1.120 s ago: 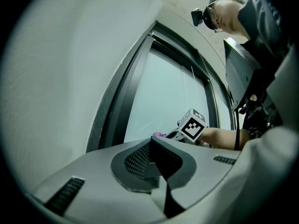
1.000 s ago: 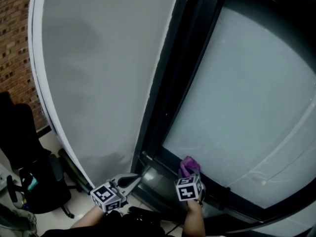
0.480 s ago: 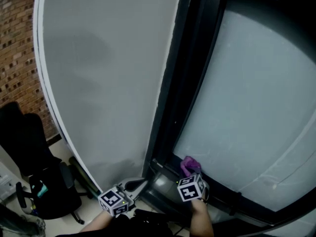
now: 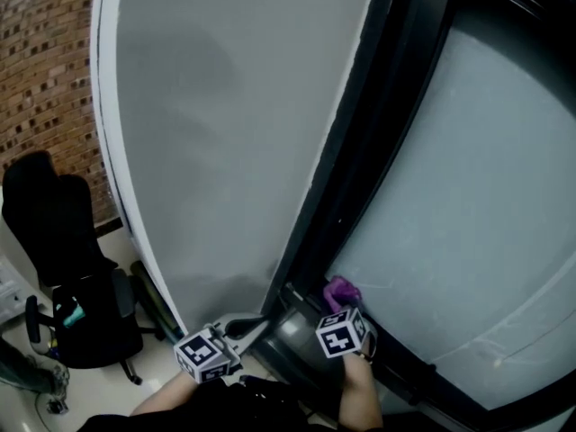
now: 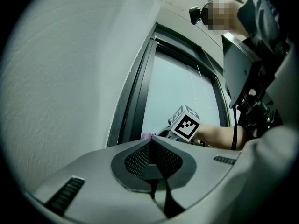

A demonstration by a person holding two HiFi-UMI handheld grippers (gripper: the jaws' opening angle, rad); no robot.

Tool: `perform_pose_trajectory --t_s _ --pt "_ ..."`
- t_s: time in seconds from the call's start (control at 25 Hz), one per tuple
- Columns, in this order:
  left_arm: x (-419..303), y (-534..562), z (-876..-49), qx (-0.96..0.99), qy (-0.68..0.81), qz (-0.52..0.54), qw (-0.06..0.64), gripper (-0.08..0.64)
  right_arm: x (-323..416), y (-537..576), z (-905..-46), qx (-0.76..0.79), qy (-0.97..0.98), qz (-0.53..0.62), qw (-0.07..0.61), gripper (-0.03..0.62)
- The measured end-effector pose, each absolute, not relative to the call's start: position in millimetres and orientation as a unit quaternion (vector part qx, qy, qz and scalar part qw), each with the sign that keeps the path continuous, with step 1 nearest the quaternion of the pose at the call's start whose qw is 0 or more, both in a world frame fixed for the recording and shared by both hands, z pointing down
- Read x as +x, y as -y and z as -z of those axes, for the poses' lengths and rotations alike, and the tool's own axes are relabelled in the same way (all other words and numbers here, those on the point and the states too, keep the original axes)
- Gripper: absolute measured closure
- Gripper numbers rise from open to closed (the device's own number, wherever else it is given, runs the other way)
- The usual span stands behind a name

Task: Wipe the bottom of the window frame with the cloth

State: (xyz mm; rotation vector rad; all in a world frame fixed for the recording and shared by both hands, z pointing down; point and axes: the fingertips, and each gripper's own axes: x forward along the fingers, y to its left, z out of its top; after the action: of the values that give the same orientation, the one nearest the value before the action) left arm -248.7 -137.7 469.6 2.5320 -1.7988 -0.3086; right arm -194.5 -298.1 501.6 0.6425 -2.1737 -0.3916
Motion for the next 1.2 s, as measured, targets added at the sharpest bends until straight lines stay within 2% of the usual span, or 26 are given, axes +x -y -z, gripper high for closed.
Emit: perform_pose_trajectory --t_s 0.32,0.6,0.76,0.84,1.04,1.2 --pt "-262.0 136.8 -466.2 0.780 0.619 0.090 0.004 0.558 -224.4 321.3 -510.6 0.220 0.860 0.166 0.429 0.526" --pt "-287.0 103.1 -484.1 0.741 0.666 0.083 0.024 0.557 -250.7 317.0 -501.1 0.228 0.853 0.209 0.420 0.526" --pt "-298.9 99.6 -485.6 0.741 0.667 0.081 0.019 0.558 -256.1 313.3 -506.7 0.207 0.869 0.183 0.410 0.526" --pt "-301.5 98.8 -486.8 0.748 0.658 0.086 0.018 0.557 -248.4 297.4 -505.7 0.174 0.903 0.118 0.375 0.526" --pt "-269.3 71.4 -460.8 0.775 0.620 0.109 0.052 0.558 -185.1 205.7 -441.8 0.087 0.973 -0.075 0.202 0.526" --pt "-228.2 84.8 -433.7 0.822 0.557 0.113 0.035 0.558 -128.0 183.0 -405.1 0.123 0.984 -0.094 0.088 0.526"
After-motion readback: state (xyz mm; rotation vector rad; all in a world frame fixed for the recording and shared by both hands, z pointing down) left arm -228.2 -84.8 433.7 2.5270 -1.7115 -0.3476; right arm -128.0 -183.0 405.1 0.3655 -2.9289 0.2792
